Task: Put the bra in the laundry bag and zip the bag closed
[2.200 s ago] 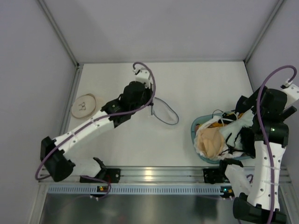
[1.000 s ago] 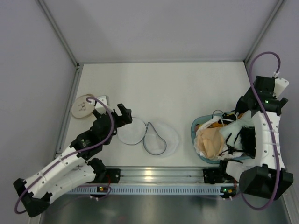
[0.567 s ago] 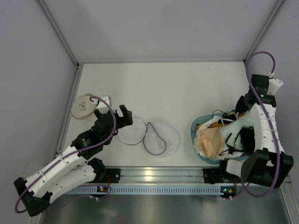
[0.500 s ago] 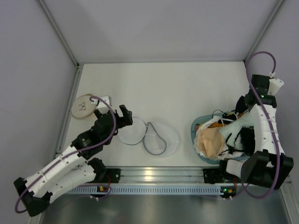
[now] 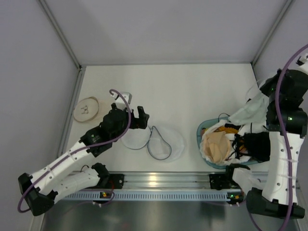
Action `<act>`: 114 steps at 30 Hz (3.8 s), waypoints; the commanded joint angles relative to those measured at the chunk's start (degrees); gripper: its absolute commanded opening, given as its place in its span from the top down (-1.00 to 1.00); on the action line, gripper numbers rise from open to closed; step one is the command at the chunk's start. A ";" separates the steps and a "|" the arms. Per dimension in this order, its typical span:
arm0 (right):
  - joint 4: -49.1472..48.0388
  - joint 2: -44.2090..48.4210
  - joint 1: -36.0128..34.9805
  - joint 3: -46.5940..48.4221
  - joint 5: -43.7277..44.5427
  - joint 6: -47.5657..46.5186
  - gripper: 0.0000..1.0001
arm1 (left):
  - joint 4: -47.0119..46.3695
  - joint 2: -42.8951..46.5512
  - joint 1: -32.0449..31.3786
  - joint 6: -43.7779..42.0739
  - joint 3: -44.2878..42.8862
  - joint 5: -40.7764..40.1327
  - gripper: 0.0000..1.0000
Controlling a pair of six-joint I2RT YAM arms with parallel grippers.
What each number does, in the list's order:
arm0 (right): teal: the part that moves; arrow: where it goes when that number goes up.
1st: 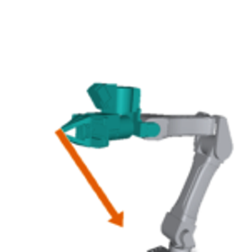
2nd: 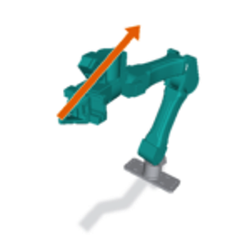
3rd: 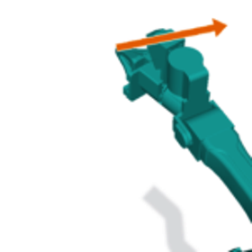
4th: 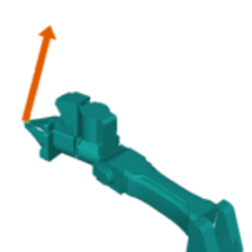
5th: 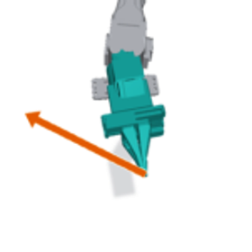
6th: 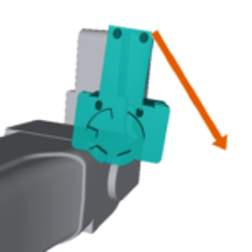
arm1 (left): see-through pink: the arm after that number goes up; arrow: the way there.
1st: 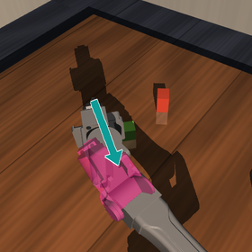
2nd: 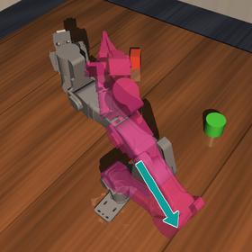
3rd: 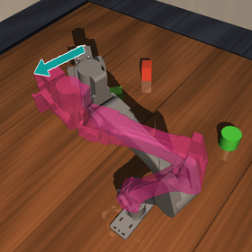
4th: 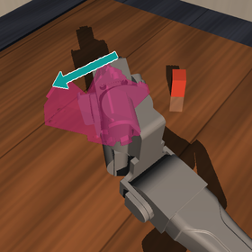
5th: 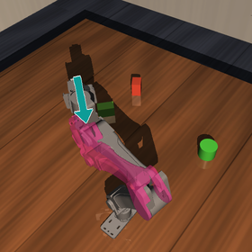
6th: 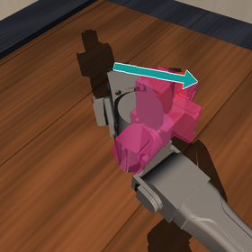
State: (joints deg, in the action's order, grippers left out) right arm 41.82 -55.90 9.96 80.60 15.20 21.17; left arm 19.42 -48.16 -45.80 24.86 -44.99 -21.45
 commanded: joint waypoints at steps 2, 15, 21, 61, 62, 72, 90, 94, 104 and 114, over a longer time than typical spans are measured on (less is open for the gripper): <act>-7.80 -0.35 -3.71 5.52 -12.20 -2.18 1.00 | -15.18 -1.75 0.01 -4.99 -4.92 13.88 -0.96; -30.56 -3.69 -12.15 6.59 -37.60 6.68 1.00 | -32.16 -24.95 -0.61 -10.62 -25.92 30.68 -0.96; -33.29 -3.60 -15.84 3.96 -36.91 8.54 1.00 | -32.08 -32.42 -3.41 -15.63 -36.20 27.00 -0.96; -8.78 6.67 -20.33 -3.69 -24.43 2.21 -0.86 | -28.95 -35.70 -10.19 -45.51 -44.31 0.26 1.00; -7.82 6.94 -20.33 -3.78 -24.26 2.21 -0.89 | -27.52 -35.16 -10.19 -46.91 -44.30 1.49 1.00; -25.43 6.77 -20.33 -10.45 -45.55 -2.00 -0.94 | -24.34 -25.85 -10.19 -52.99 -33.76 8.35 1.00; -37.96 -2.72 -29.55 -10.12 -58.62 -11.41 -0.99 | -19.68 -10.99 -10.01 -47.45 -21.98 22.77 1.00; -38.05 -5.97 -35.17 -8.62 -56.69 -13.86 -0.99 | -19.68 -10.29 -10.01 -46.57 -20.84 22.07 1.00; -26.10 -6.07 -43.53 -3.87 -49.22 -32.94 -0.99 | -11.78 -8.01 -9.92 -43.85 -21.28 29.09 1.00; -18.98 -8.52 -43.97 0.87 -56.69 -40.15 -0.98 | -10.29 -6.59 -9.83 -39.54 -22.15 36.39 1.00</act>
State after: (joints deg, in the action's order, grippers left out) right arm 21.43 -63.37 -32.91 78.72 -39.05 -15.44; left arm 9.06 -53.93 -55.66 -17.02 -65.67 11.31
